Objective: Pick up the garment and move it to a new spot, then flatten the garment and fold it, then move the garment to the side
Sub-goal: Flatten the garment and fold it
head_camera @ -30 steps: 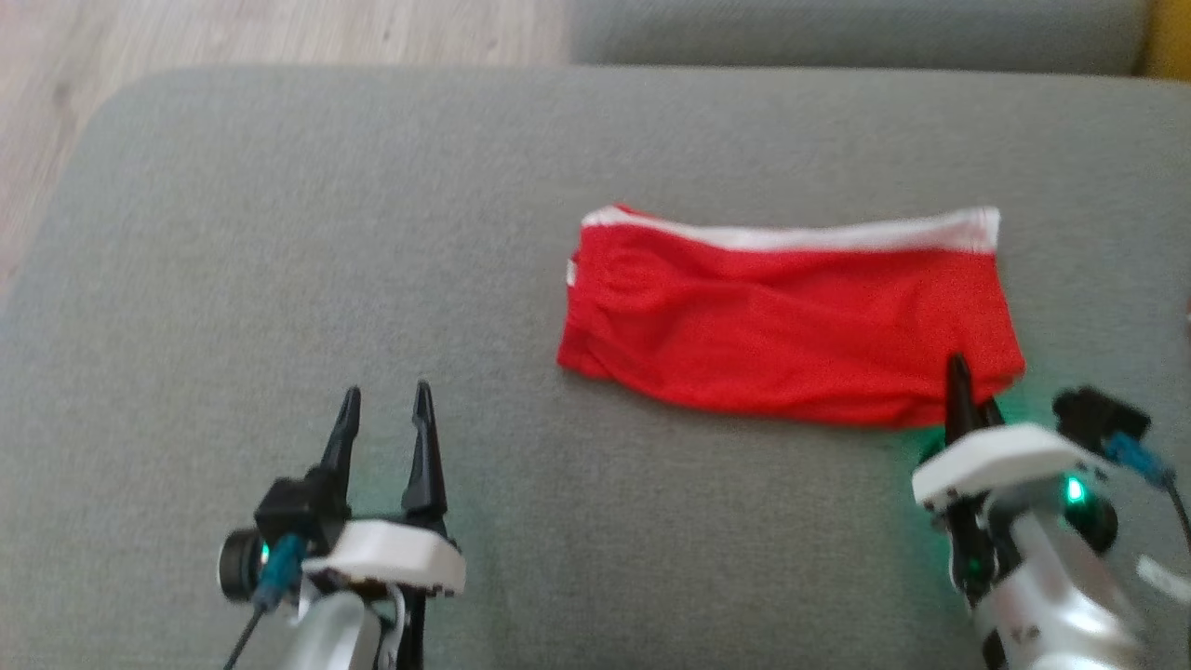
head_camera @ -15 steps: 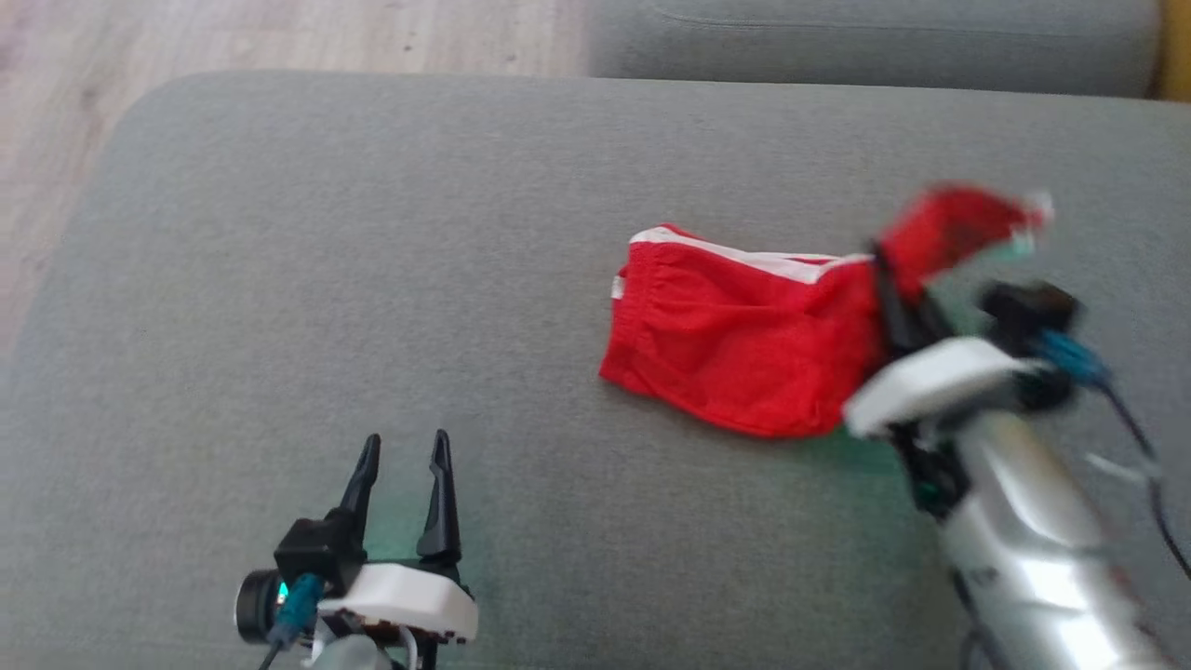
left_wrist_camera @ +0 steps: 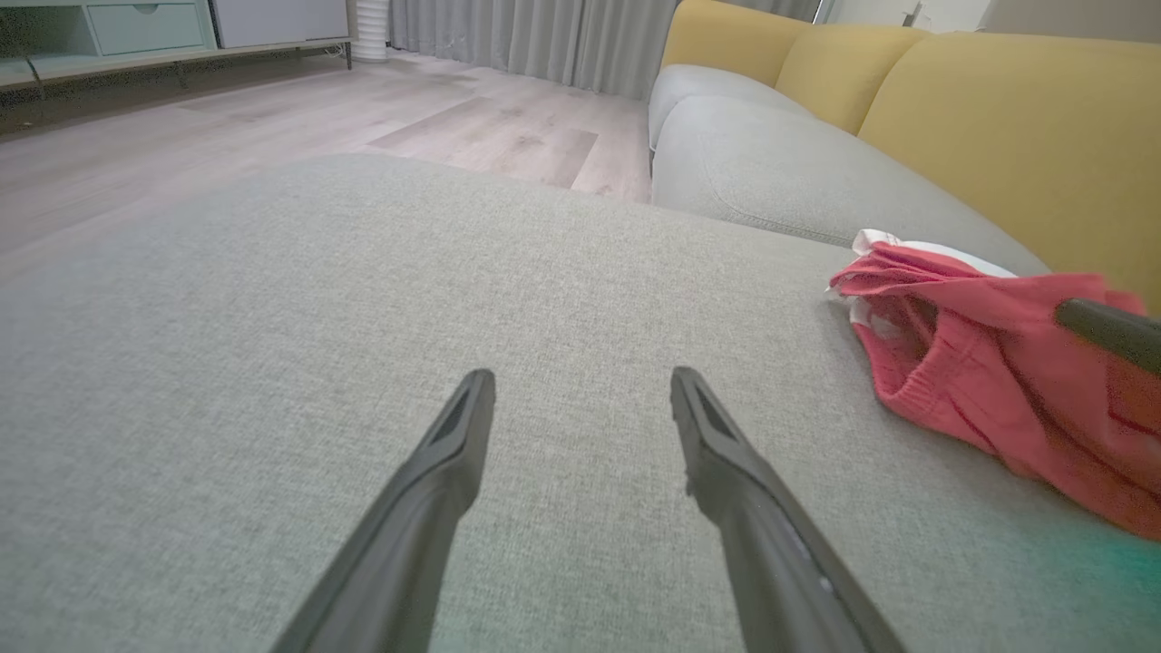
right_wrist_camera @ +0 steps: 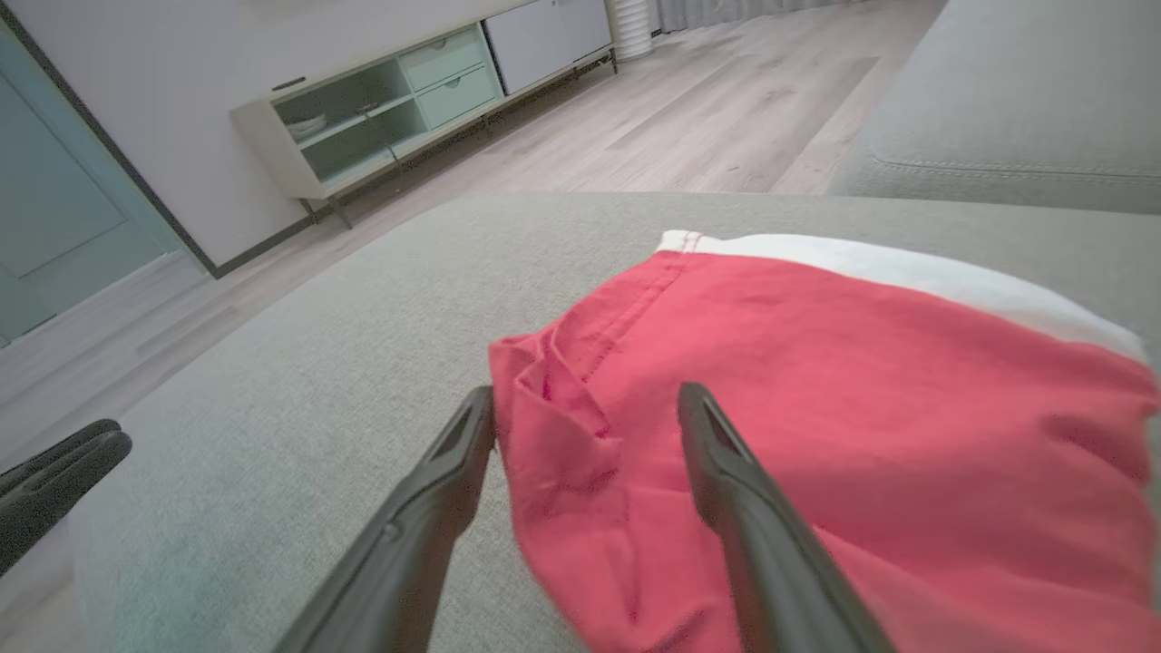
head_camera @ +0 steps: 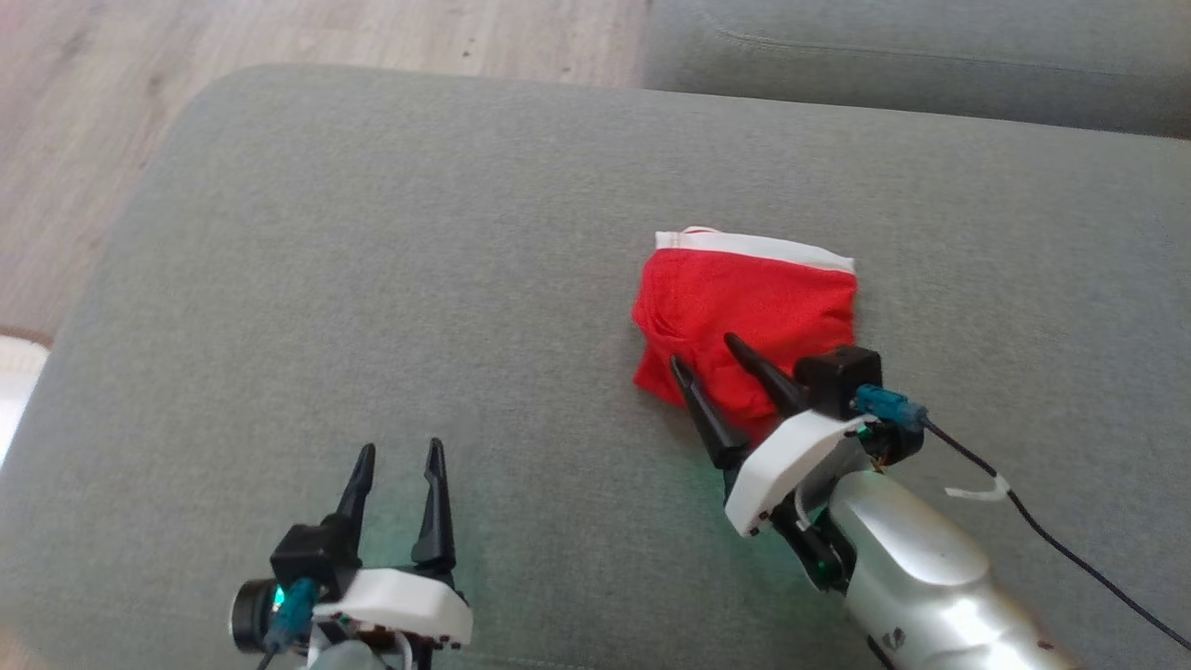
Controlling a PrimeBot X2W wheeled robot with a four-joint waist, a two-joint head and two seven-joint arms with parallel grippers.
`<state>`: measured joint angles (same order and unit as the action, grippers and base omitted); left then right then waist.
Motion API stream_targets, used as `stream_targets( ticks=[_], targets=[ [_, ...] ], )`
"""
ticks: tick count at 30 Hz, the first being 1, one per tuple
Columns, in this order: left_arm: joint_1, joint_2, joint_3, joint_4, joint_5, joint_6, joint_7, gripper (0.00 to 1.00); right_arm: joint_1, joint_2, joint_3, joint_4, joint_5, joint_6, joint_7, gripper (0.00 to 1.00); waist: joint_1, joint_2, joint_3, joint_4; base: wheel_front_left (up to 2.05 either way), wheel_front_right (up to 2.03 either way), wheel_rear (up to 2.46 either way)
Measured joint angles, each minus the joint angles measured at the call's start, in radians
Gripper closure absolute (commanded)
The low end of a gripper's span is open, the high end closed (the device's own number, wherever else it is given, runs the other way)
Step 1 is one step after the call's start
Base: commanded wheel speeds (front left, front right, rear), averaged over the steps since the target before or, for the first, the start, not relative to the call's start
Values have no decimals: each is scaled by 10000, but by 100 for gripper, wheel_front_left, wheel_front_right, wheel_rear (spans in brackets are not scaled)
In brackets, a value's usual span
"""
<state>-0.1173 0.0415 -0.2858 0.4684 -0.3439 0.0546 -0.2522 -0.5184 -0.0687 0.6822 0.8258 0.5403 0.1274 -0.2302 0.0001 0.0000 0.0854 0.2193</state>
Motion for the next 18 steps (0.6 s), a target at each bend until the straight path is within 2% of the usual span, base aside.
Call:
stream_targets(
  ticks=[3, 7, 8, 12, 14, 18],
  targets=[
    [0, -2, 167, -52, 111, 71, 0, 0, 6, 0, -117, -17, 159, 0, -109, 0, -1, 0, -24, -217, 0, 0, 0],
    [-2, 4, 408, -245, 376, 98, 0, 0, 253, -98, -1323, -807, -144, 0, -178, 0, -1, 0, -59, -606, 0, 0, 0],
    [-2, 4, 408, -245, 376, 98, 0, 0, 253, -98, -1323, -807, -144, 0, -178, 0, -1, 0, -59, -606, 0, 0, 0],
    [-1, 6, 639, -303, 566, 173, 0, 0, 1094, -203, -2886, -1643, -872, 0, -178, 0, 0, 0, -106, -1001, 0, 0, 0],
    [0, 0, 754, -366, 815, 176, 0, 0, 1874, -209, -4042, -2011, -1615, 0, -178, 0, 0, 0, -170, -1248, 0, 0, 0],
    [88, 10, 1009, -502, 1319, 267, 0, 0, 2574, -125, -5306, -2403, -2686, 0, -178, 0, 0, 0, -328, -1523, 0, 0, 0]
  ],
)
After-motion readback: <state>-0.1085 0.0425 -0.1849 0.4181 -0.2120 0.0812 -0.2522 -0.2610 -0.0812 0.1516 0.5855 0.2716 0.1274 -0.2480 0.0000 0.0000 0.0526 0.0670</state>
